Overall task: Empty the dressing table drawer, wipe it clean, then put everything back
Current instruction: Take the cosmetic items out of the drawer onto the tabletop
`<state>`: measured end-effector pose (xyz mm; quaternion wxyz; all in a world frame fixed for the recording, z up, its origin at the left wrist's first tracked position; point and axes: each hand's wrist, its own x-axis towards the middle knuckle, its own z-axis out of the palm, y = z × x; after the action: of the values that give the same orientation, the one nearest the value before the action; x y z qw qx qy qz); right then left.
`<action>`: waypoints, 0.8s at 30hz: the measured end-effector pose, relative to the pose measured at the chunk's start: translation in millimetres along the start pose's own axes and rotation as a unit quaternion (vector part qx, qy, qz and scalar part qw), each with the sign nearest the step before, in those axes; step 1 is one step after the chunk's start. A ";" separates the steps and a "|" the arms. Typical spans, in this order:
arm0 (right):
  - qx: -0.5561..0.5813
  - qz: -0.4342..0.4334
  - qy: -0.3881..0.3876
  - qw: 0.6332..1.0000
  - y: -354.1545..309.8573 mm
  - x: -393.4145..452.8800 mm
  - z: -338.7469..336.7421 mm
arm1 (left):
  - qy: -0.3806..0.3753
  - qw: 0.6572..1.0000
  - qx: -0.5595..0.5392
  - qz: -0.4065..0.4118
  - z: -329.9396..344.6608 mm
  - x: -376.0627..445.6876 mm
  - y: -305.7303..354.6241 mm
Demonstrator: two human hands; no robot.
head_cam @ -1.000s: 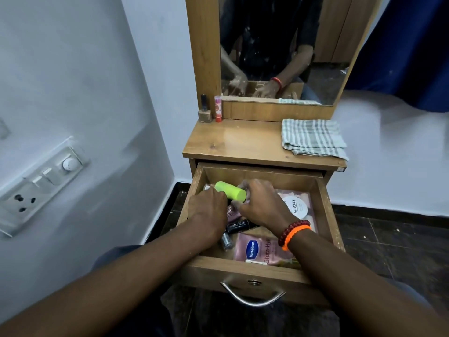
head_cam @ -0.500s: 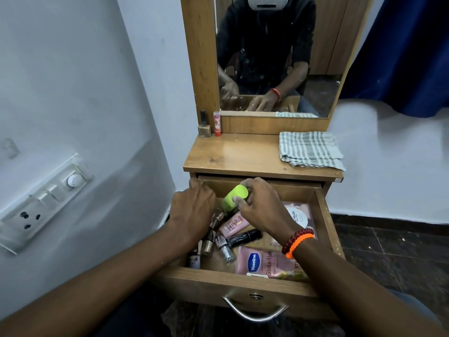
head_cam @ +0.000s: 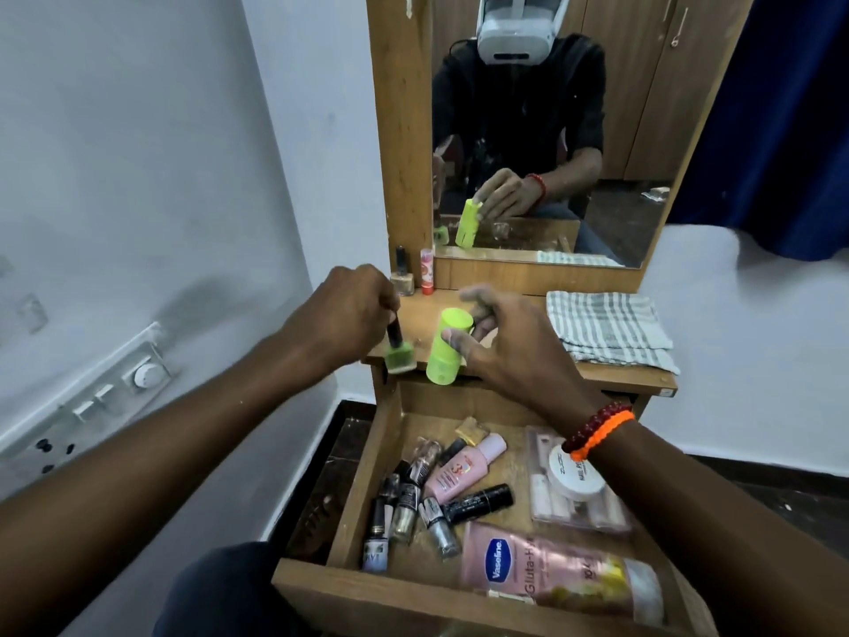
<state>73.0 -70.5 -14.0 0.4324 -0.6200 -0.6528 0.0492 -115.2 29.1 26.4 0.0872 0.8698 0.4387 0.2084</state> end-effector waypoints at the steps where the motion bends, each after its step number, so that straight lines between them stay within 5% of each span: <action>1: 0.007 -0.003 0.003 1.000 -3.1 8.1 -0.6 | 0.010 1.000 0.001 0.005 -2.1 9.6 -2.0; 13: -0.056 0.028 0.046 0.997 28.7 114.0 45.1 | 0.063 0.998 -0.016 0.025 14.2 88.8 -21.0; 24: -0.082 0.032 0.032 0.996 45.0 127.5 54.9 | 0.063 0.998 0.011 0.024 34.2 109.6 -30.7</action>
<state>91.4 74.3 -10.9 0.3996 -0.6749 -0.6203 -0.0105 -64.6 136.2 16.8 0.0453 0.8661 0.4245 0.2601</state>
